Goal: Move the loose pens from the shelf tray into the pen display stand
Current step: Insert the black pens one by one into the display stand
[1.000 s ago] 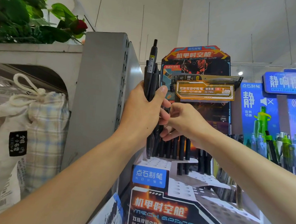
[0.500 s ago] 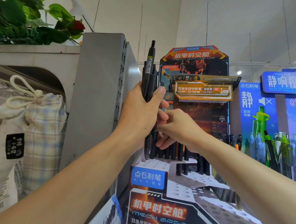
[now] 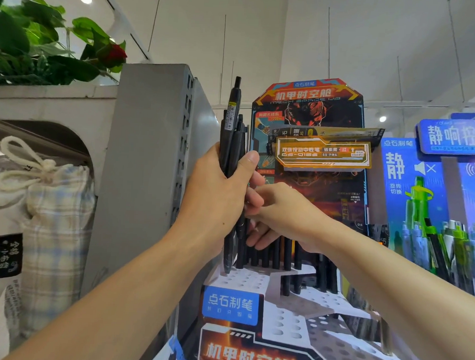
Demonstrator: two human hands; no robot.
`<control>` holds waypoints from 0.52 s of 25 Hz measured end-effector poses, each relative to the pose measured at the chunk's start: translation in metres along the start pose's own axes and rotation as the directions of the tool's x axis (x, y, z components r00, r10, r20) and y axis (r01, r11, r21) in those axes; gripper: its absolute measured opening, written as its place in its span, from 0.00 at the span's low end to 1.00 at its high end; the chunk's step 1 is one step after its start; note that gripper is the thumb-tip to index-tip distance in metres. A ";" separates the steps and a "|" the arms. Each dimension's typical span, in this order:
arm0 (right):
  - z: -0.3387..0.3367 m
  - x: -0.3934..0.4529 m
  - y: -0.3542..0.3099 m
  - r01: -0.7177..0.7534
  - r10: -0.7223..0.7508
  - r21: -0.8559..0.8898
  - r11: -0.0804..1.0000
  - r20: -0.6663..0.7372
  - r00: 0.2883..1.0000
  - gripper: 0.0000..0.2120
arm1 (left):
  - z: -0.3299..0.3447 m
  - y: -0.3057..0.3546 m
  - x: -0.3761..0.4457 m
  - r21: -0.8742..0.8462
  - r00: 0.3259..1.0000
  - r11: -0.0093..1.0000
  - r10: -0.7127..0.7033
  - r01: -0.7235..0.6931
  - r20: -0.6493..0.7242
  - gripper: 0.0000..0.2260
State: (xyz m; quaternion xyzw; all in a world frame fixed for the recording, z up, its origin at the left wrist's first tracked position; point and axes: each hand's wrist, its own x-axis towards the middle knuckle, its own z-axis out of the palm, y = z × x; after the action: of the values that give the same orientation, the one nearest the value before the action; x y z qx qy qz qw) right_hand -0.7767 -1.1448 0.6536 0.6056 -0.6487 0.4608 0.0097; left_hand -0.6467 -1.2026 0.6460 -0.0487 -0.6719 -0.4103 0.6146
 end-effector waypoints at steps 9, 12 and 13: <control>-0.006 0.000 -0.009 -0.013 0.016 -0.041 0.999 0.059 0.998 0.12 | 0.001 -0.004 0.002 0.047 0.999 0.998 -0.037 0.037 -0.005 0.07; -0.011 -0.002 -0.010 0.094 -0.131 -0.216 0.972 -0.164 0.978 0.08 | 0.002 -0.004 0.003 -0.004 0.998 0.998 -0.070 0.070 -0.003 0.07; -0.014 -0.005 -0.011 0.136 -0.189 -0.224 0.965 -0.235 0.954 0.07 | 0.003 -0.004 0.004 -0.034 0.996 0.995 -0.090 0.090 -0.006 0.08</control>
State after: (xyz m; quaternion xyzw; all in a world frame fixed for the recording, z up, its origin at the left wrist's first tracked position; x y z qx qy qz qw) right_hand -0.7749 -1.1305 0.6655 0.5889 -0.6339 0.4626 0.1933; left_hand -0.6522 -1.2055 0.6477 -0.0272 -0.6641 -0.4491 0.5972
